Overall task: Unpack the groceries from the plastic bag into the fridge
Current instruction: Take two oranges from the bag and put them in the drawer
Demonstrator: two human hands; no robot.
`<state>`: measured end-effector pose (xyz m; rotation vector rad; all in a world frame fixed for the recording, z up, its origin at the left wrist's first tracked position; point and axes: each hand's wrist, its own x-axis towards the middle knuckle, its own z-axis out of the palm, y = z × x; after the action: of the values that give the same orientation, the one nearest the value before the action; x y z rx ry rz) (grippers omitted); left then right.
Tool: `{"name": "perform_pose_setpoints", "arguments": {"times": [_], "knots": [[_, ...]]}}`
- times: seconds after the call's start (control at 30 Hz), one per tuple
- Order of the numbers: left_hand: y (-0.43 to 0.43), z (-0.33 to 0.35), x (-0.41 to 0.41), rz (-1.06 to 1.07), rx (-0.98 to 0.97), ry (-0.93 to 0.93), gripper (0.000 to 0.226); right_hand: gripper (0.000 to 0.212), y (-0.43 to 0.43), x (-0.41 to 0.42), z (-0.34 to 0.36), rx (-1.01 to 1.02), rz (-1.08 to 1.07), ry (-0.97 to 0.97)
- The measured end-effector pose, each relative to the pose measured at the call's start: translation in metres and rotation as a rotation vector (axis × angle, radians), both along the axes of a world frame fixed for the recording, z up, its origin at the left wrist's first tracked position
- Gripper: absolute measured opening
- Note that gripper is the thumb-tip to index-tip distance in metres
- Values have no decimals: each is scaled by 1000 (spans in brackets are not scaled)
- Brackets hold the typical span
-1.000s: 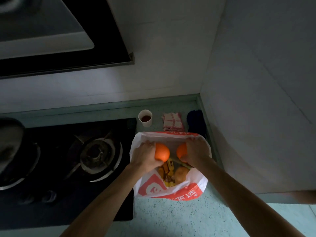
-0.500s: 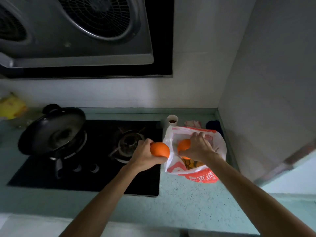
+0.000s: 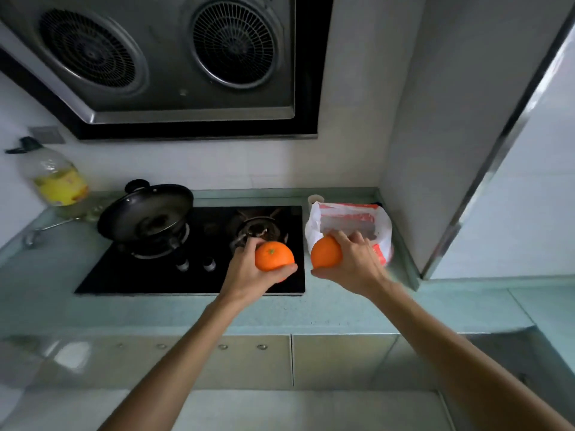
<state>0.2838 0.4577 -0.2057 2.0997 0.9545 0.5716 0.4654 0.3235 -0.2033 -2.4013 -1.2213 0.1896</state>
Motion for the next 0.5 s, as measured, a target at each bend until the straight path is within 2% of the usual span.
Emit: {"name": "perform_pose_setpoints", "arguments": {"times": [0.1, 0.3, 0.43, 0.5], "knots": [[-22, 5, -28, 12, -1, -28, 67, 89, -24, -34, 15, 38, 8, -13], [-86, 14, -87, 57, 14, -17, 70, 85, -70, -87, 29, 50, 105, -54], [-137, 16, -139, 165, 40, -44, 65, 86, -102, -129, 36, 60, 223, -31], [-163, 15, -170, 243, 60, -49, 71, 86, -117, -153, 37, 67, 273, -13]]}}
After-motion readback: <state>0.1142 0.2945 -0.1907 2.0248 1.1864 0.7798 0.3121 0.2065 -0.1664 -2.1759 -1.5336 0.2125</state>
